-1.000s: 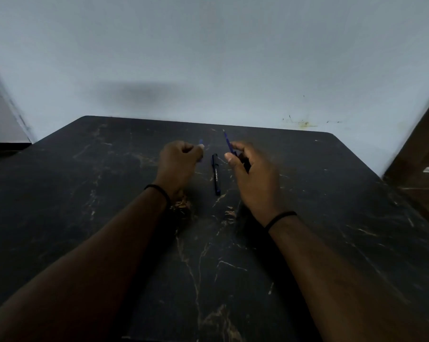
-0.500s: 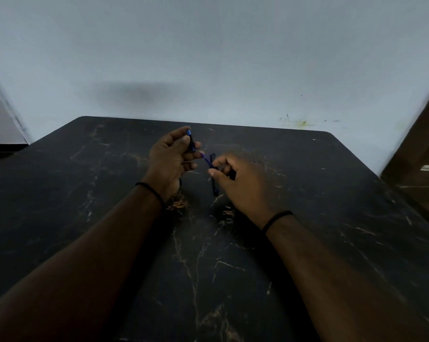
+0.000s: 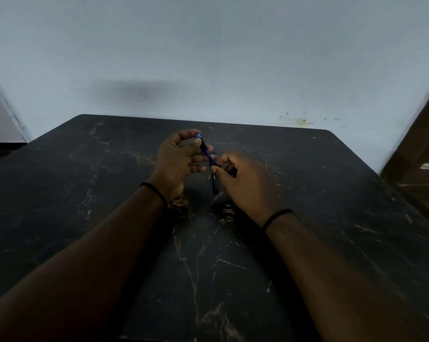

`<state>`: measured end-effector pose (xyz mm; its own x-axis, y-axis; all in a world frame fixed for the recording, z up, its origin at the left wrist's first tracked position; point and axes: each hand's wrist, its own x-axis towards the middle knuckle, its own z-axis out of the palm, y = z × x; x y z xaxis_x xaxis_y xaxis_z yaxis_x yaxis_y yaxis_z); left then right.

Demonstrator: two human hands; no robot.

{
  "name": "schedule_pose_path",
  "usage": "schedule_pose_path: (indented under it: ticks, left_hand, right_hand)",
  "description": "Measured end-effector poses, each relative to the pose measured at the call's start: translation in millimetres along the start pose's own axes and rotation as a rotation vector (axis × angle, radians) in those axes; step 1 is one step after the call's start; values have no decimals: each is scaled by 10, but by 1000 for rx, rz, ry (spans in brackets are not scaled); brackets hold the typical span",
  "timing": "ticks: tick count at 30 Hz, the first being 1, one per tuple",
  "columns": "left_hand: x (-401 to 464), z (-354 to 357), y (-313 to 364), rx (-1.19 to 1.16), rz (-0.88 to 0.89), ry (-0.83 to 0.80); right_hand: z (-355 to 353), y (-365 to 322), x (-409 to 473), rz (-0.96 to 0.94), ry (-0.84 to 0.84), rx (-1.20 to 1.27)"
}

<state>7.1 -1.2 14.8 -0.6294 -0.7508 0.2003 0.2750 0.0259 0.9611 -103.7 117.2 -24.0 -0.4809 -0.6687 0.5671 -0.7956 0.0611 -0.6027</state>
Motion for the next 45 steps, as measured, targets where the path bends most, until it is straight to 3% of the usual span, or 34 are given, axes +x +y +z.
schedule_pose_path:
  ticks: [20, 40, 45]
  left_hand:
    - [14, 26, -83, 48, -15, 26]
    - [14, 25, -97, -1, -31, -7]
    - [16, 16, -86, -13, -22, -2]
  right_hand:
    - [8, -16, 10, 83, 96, 173]
    - [101, 109, 51, 132, 171, 46]
    - [99, 83, 58, 83, 84, -22]
